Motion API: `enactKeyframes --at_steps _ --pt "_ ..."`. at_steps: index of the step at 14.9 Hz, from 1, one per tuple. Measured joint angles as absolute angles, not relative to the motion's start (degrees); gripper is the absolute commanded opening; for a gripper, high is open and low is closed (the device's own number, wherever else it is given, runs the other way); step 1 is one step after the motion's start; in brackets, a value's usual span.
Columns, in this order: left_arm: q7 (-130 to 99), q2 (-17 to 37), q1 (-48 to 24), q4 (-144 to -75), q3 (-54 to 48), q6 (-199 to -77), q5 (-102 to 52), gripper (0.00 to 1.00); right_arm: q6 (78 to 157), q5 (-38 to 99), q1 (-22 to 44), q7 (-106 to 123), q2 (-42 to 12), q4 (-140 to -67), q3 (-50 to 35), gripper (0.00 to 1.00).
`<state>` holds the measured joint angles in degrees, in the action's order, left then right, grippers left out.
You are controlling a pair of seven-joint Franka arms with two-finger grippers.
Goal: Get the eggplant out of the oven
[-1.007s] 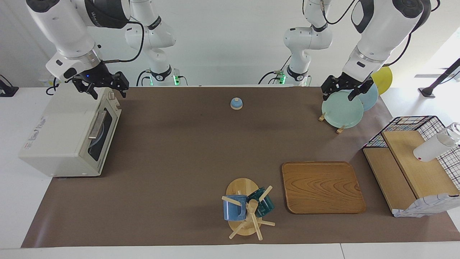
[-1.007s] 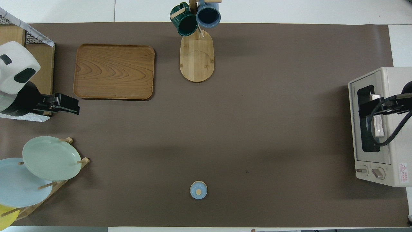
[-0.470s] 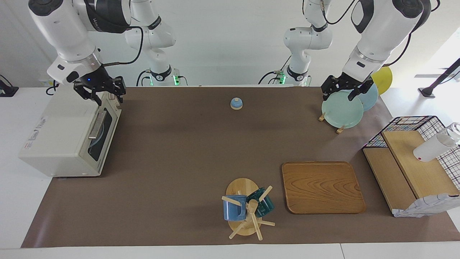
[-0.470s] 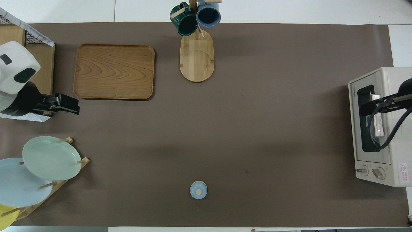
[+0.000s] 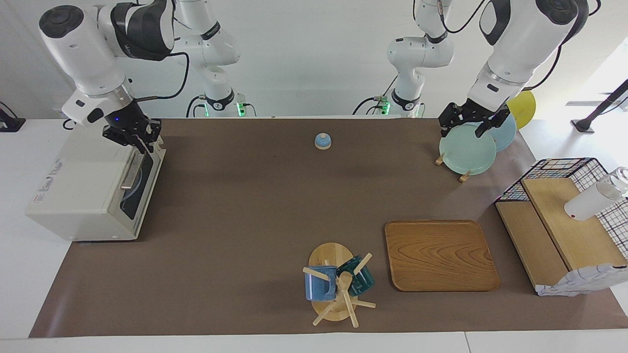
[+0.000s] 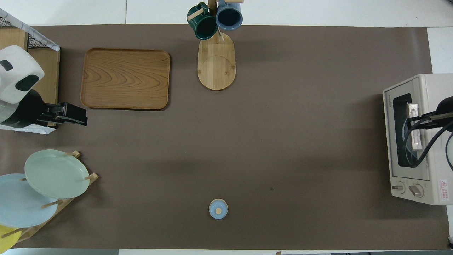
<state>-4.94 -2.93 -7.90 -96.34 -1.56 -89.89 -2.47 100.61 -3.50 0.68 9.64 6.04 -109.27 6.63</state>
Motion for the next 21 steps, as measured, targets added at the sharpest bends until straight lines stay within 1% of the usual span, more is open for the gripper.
enactKeyframes --at_steps 3,7,15,21 --pt "-4.94 -2.93 -7.9 -96.34 -1.55 -89.89 -2.47 1.0 104.19 -4.48 -0.93 3.27 6.03 -112.72 6.69 0.0" --pt "-4.94 -2.93 -7.9 -96.34 -1.56 -89.89 -2.47 1.0 107.98 -7.67 -2.61 1.64 3.52 -114.22 6.71 0.0" --pt "-4.94 -2.93 -7.9 -96.34 -1.56 -89.89 -2.47 1.0 108.33 -8.91 -2.82 1.64 2.72 -114.37 6.65 0.0" --pt "-4.94 -2.93 -7.9 -96.34 -1.56 -89.89 -2.47 1.0 110.59 -8.89 -2.43 1.6 2.75 -116.01 5.93 0.0"
